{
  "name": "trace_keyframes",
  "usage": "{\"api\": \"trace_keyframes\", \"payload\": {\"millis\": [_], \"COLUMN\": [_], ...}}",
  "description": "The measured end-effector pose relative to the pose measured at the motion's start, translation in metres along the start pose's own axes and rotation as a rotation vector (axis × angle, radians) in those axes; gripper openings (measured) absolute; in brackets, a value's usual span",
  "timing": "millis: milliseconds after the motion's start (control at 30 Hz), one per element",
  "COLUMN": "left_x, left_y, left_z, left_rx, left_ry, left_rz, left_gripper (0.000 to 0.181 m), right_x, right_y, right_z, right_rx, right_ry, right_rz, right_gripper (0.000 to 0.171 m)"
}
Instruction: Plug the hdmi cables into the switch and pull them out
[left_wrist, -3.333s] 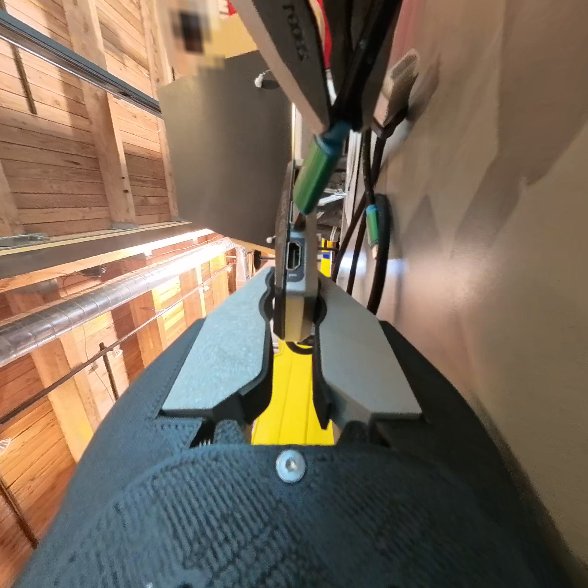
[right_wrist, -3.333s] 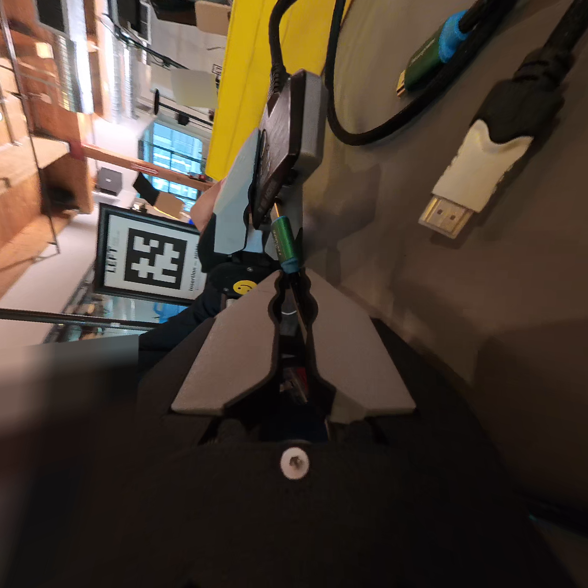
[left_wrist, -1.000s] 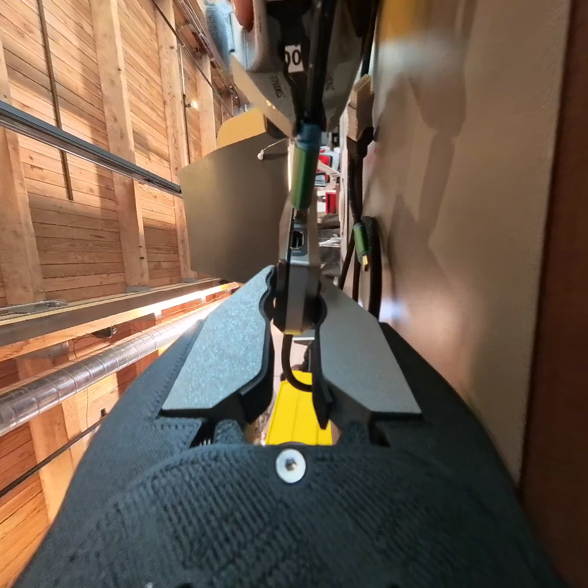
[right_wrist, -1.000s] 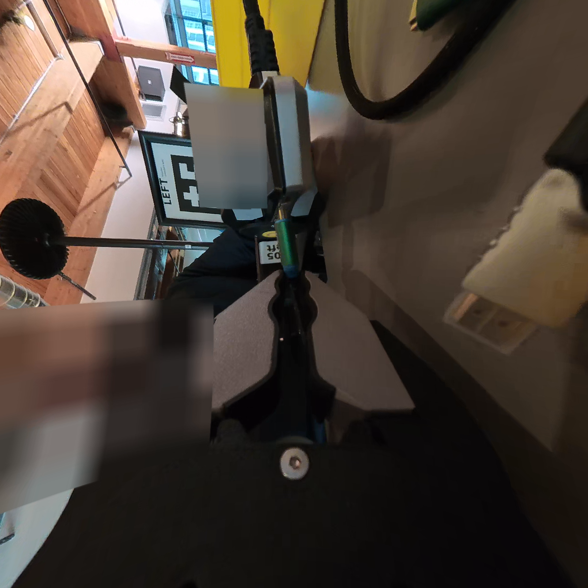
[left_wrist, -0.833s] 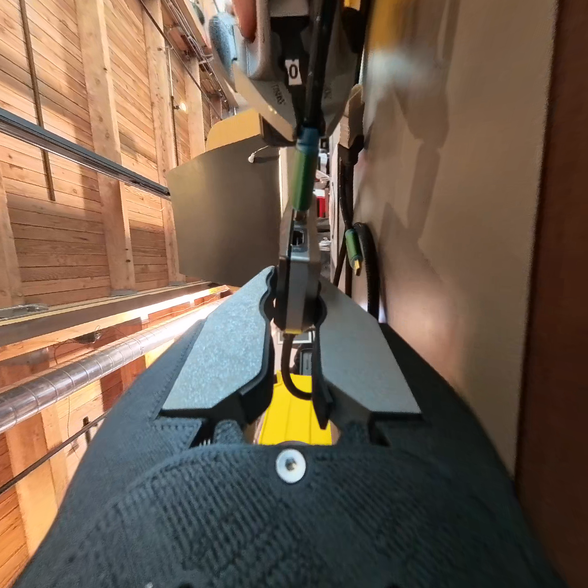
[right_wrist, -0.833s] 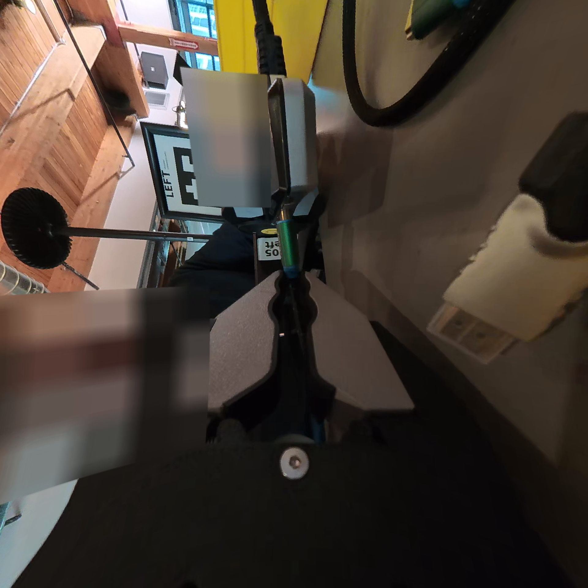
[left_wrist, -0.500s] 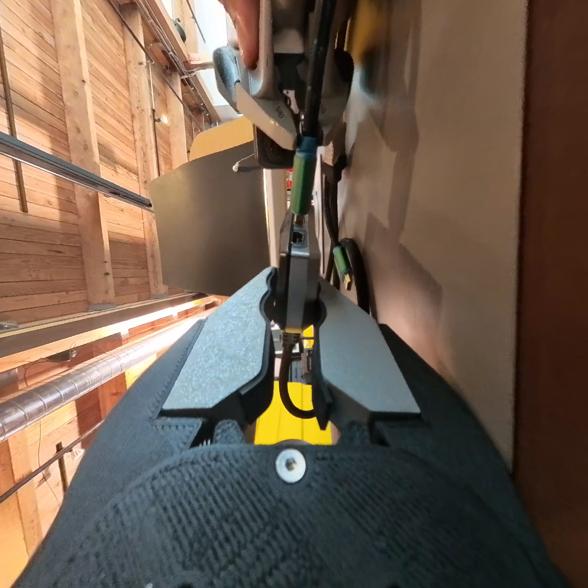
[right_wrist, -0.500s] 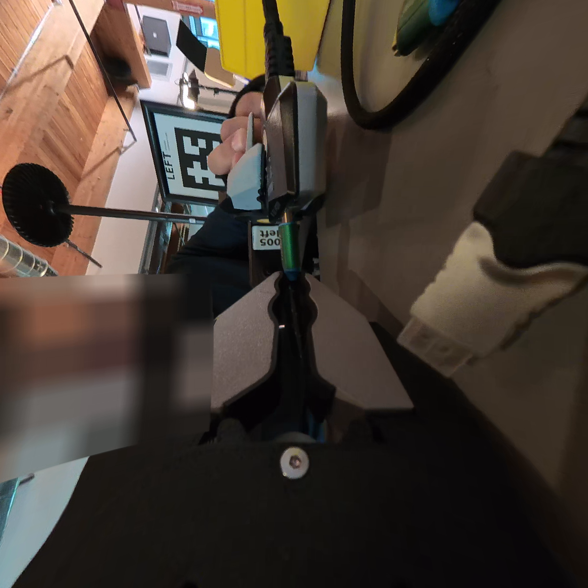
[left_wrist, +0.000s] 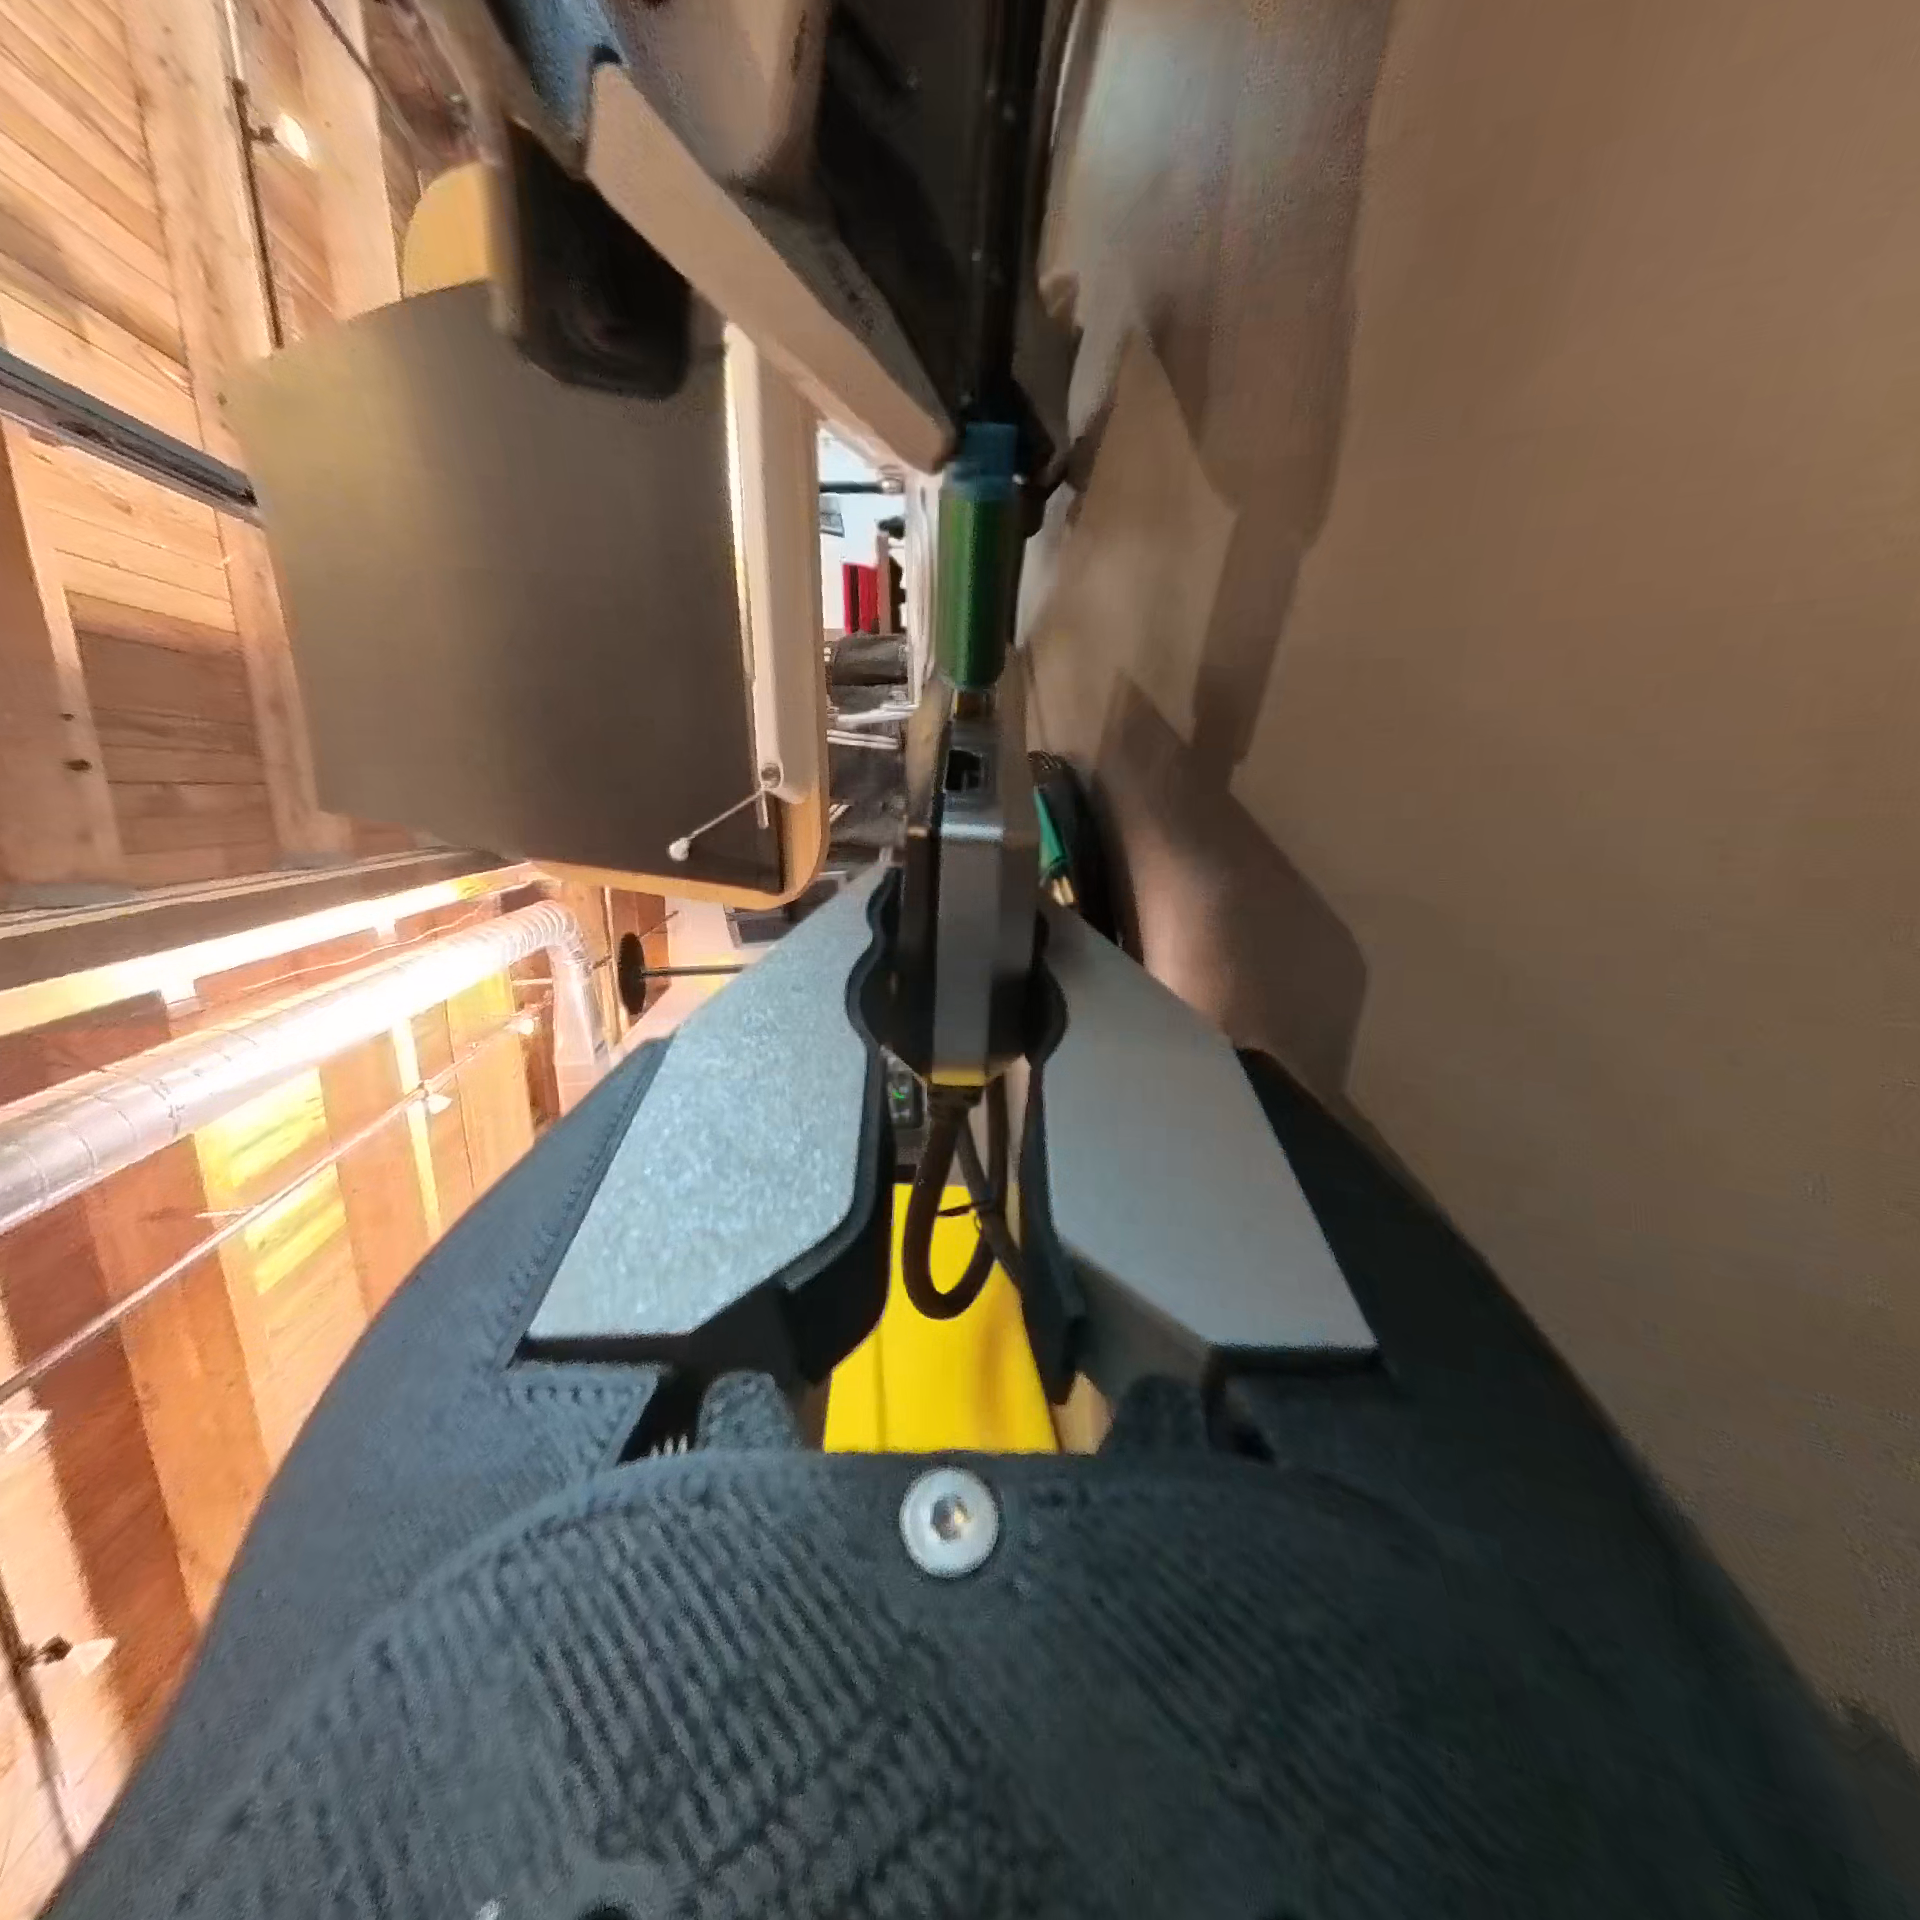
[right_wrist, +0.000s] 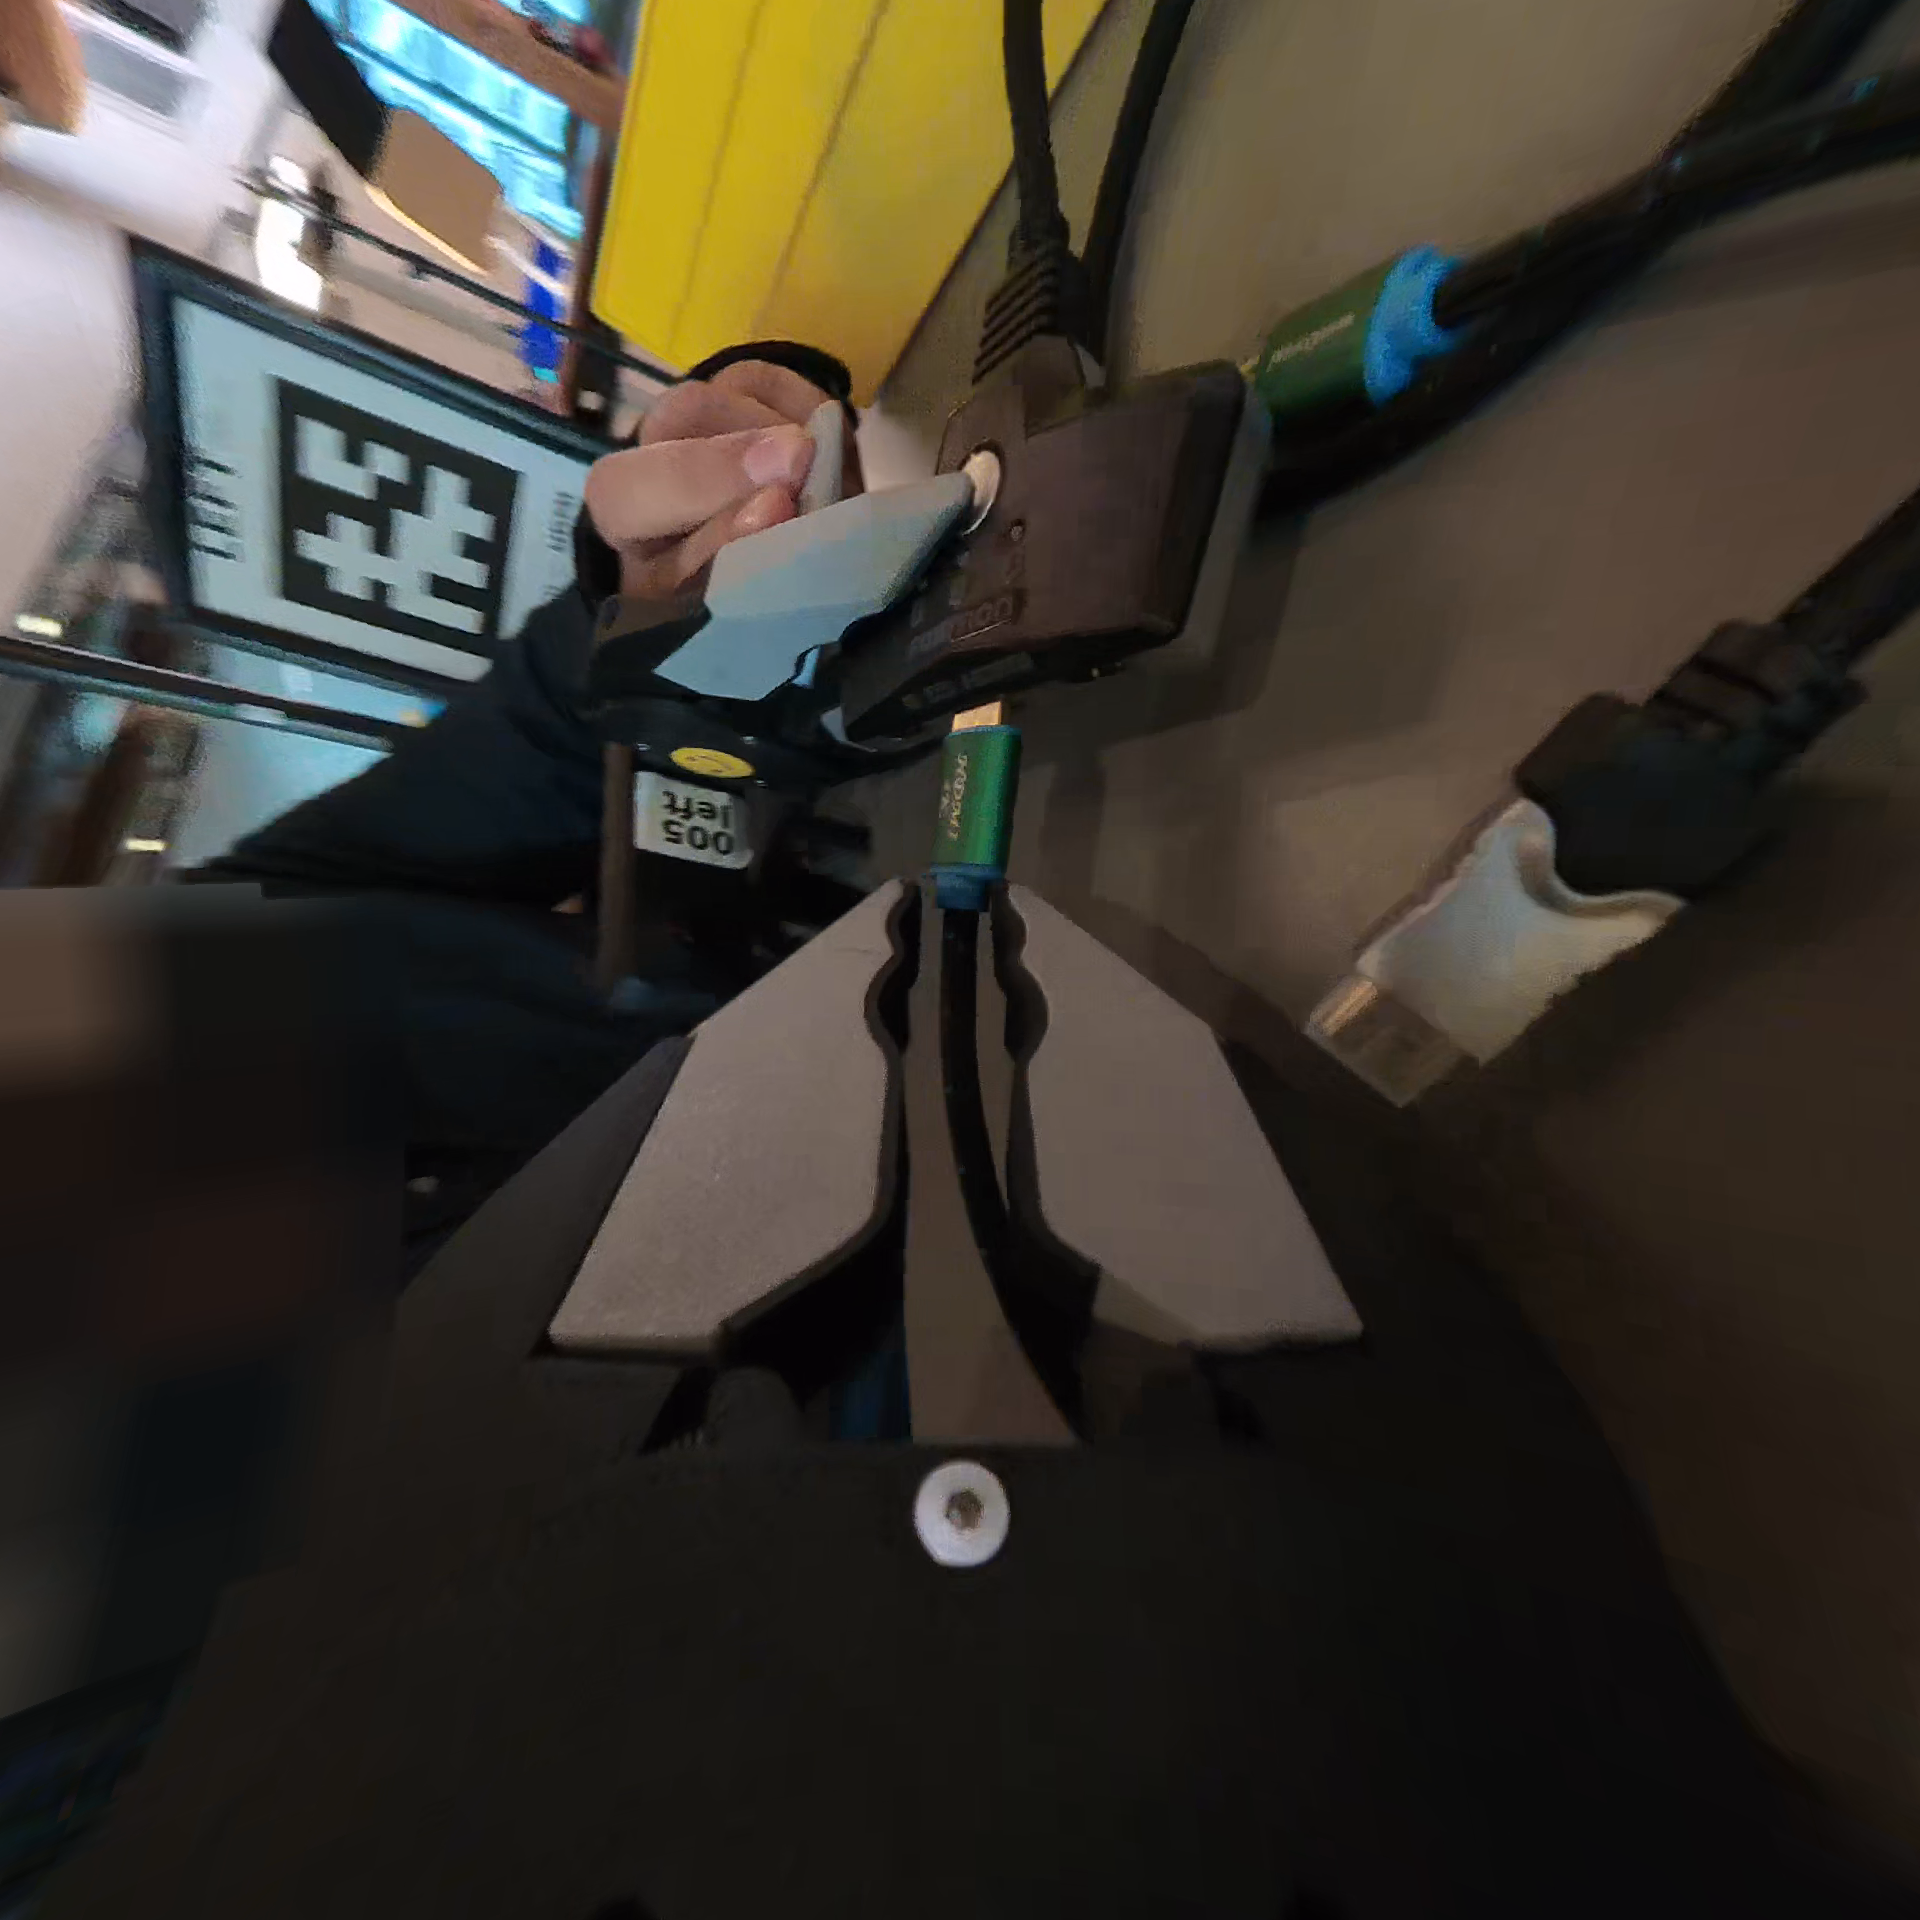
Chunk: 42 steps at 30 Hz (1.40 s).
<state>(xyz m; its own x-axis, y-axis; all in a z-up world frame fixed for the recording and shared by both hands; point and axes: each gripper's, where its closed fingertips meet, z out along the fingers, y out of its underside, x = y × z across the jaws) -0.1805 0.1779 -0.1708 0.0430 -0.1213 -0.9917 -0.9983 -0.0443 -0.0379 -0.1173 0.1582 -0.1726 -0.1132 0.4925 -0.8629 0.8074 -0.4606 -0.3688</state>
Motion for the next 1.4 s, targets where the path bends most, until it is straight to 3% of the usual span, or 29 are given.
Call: {"api": "trace_keyframes", "payload": {"millis": [33, 167, 333, 500, 667, 800, 1000, 1200, 1400], "left_x": [-0.002, -0.006, -0.006, -0.006, -0.007, -0.005, -0.007, -0.006, -0.001], "left_y": [-0.001, -0.001, 0.000, -0.003, -0.003, -0.002, -0.003, -0.002, -0.003], "left_z": [0.000, -0.002, -0.002, -0.003, -0.003, -0.003, -0.003, -0.003, -0.004], "left_rx": [-0.002, -0.003, -0.014, 0.001, 0.000, 0.000, 0.002, -0.005, 0.005], "left_ry": [-0.022, -0.054, -0.055, -0.064, -0.068, -0.054, -0.067, -0.057, -0.013], "left_rz": [0.016, 0.030, 0.016, 0.020, 0.024, 0.011, 0.018, 0.008, 0.005], "left_gripper": [0.019, 0.018, 0.018, 0.018, 0.019, 0.018, 0.018, 0.018, 0.018], "right_x": [0.000, -0.007, -0.013, 0.001, -0.004, -0.003, -0.003, 0.001, 0.006], "right_y": [-0.002, -0.017, -0.015, 0.001, -0.006, -0.008, -0.006, -0.005, -0.002], "right_z": [-0.003, -0.021, -0.033, -0.017, -0.009, -0.010, -0.016, -0.008, -0.005], "right_rx": [0.011, 0.078, 0.139, 0.161, 0.235, 0.249, 0.259, 0.205, 0.199], "right_ry": [0.058, 0.273, 0.595, 0.764, 0.741, 0.706, 0.720, 0.766, 0.714], "right_rz": [-0.042, -0.199, -0.479, -0.582, -0.610, -0.563, -0.568, -0.607, -0.558], "right_gripper": [0.015, 0.036, 0.044, 0.035, 0.012, 0.009, 0.023, 0.008, 0.008]}}
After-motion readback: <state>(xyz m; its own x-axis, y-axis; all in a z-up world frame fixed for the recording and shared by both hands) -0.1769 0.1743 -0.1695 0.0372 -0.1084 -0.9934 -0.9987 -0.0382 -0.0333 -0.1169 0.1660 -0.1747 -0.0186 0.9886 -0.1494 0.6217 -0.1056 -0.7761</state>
